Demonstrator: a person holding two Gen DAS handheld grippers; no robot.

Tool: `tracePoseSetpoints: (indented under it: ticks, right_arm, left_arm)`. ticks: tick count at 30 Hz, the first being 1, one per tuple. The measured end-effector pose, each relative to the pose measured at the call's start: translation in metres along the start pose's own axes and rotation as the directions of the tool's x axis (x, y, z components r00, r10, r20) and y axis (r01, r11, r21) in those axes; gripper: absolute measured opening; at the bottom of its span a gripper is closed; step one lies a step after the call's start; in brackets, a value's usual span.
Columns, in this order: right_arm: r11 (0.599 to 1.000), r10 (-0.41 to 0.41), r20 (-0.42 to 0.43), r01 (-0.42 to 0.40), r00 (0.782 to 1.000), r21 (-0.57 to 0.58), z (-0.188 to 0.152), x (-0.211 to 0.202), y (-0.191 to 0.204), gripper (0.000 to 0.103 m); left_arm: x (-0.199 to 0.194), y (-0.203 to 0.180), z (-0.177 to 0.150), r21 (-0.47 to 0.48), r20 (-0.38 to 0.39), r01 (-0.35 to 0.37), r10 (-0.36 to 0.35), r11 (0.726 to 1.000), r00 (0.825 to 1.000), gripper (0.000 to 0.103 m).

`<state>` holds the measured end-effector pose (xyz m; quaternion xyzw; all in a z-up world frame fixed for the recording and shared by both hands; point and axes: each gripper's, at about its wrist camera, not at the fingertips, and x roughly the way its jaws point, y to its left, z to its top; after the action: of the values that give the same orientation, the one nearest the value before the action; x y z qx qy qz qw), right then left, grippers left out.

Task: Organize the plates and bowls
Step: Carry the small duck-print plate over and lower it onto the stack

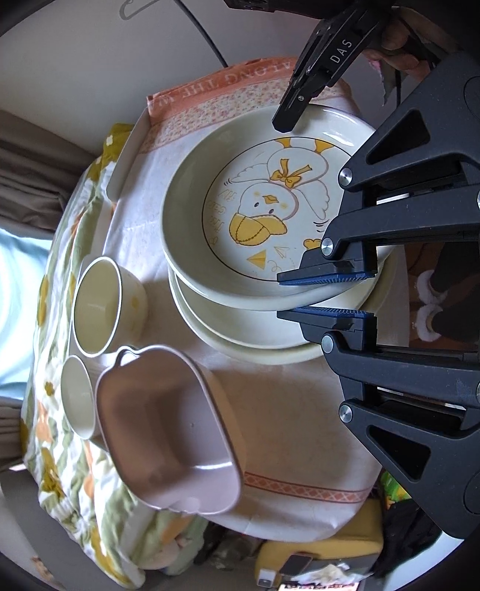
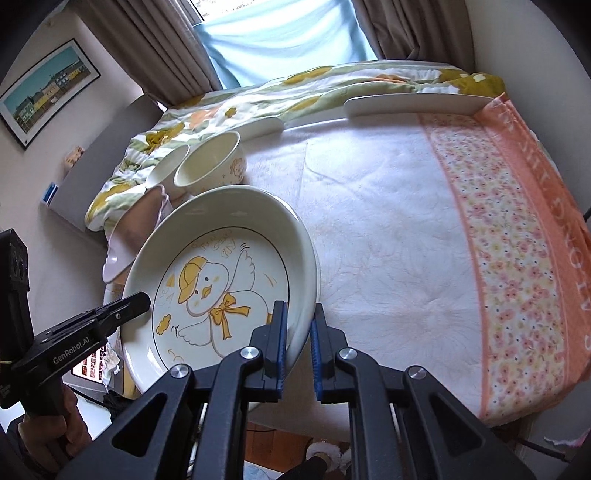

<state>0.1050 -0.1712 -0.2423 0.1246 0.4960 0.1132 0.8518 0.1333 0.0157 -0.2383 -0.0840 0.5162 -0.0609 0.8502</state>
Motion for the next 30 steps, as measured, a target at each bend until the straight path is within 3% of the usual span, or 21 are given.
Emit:
tracePoseSetpoints:
  ticks: [20, 30]
  right_arm:
    - [0.996, -0.037, -0.009, 0.036, 0.999, -0.077, 0.010, 0.024, 0.009, 0.011]
    - [0.994, -0.047, -0.019, 0.045, 0.999, -0.103, 0.011, 0.025, 0.011, 0.011]
  left_arm:
    - [0.030, 0.009, 0.003, 0.025, -0.026, -0.026, 0.027, 0.999, 0.999, 0.011]
    - [0.030, -0.013, -0.001, 0.138, 0.002, -0.154, 0.156, 0.978, 0.988, 0.015]
